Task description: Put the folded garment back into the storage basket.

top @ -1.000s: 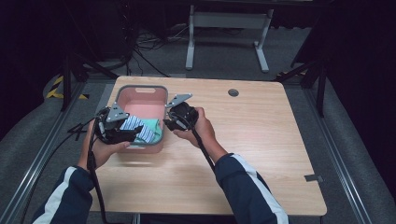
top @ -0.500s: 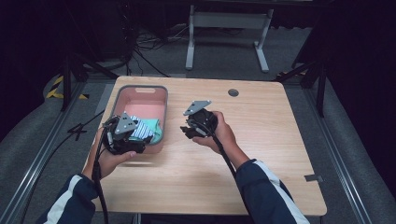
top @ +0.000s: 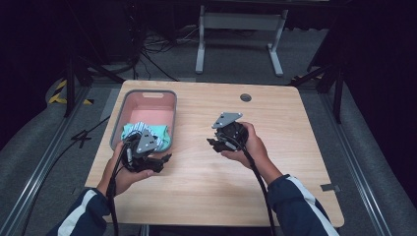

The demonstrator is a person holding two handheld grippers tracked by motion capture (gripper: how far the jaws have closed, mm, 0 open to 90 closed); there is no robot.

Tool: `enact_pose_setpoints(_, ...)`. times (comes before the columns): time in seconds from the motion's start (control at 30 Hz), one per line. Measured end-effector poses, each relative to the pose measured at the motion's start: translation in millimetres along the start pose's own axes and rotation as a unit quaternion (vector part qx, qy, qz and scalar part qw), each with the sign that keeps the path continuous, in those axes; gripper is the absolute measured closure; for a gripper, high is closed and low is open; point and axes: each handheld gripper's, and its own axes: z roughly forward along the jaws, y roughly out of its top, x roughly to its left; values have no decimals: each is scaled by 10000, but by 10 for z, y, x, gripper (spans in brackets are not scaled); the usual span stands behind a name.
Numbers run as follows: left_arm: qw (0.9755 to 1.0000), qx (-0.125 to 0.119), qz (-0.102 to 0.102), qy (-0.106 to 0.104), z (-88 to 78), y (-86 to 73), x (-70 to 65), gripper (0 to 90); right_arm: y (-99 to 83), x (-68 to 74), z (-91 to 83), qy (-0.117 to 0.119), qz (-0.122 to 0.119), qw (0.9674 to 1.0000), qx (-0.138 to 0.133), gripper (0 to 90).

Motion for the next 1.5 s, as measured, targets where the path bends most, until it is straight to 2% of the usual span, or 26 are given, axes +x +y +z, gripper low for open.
enact_pose_setpoints(0.33, 9996, 34, 235, -133, 135, -6, -172, 267, -280, -52, -162, -115, 56, 9999, 3, 400)
enact_pose_setpoints(0.7, 9989, 134, 349, -282, 242, -76, -290, 264, -580, -101, -332, -259, 48, 9996, 33, 378)
enact_pose_setpoints(0.9, 9986, 169, 403, -286, 310, -126, -340, 246, -762, -123, -367, -336, 82, 9993, 133, 367)
enact_pose_setpoints(1.13, 9976, 353, 473, -376, 411, -226, -406, 231, -1089, -155, -410, -350, 385, 9985, 153, 347)
enact_pose_setpoints(1.23, 9976, 385, 478, -329, 435, -250, -411, 222, -1174, -166, -427, -323, 449, 9984, 121, 347)
enact_pose_setpoints(1.27, 9976, 392, 452, -346, 453, -275, -416, 214, -1262, -177, -449, -319, 464, 9984, 81, 347)
enact_pose_setpoints(1.37, 9974, 389, 446, -406, 471, -303, -422, 213, -1328, -181, -469, -314, 501, 9982, 44, 347)
enact_pose_setpoints(1.5, 9969, 438, 452, -471, 501, -371, -437, 204, -1525, -198, -526, -341, 604, 9976, 48, 342)
